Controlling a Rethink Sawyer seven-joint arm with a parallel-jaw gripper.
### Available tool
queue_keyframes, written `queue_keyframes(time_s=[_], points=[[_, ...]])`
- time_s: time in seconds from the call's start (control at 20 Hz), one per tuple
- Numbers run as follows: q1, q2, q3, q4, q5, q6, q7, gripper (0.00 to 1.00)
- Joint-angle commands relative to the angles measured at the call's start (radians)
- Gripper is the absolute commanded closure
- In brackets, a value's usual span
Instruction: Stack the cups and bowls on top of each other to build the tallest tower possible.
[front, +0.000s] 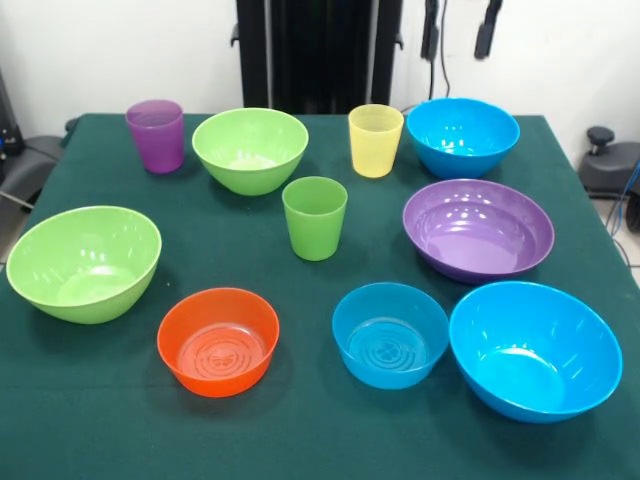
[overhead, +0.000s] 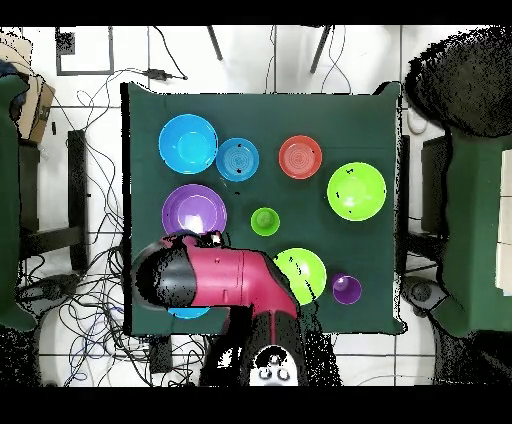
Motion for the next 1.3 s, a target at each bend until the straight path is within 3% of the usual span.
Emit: queue_keyframes(time_s=[0.05,0.65,1.3], points=[[-0.019,0.181,0.035,-0.053,-0.058,-0.173,0.136,0.0],[-0.018,0.256,-0.013,-0.153,-0.054,-0.198,0.107,0.0],[0.009,0.255,-0.053,-0.195,-0.013,-0.154,0.143,0.0]])
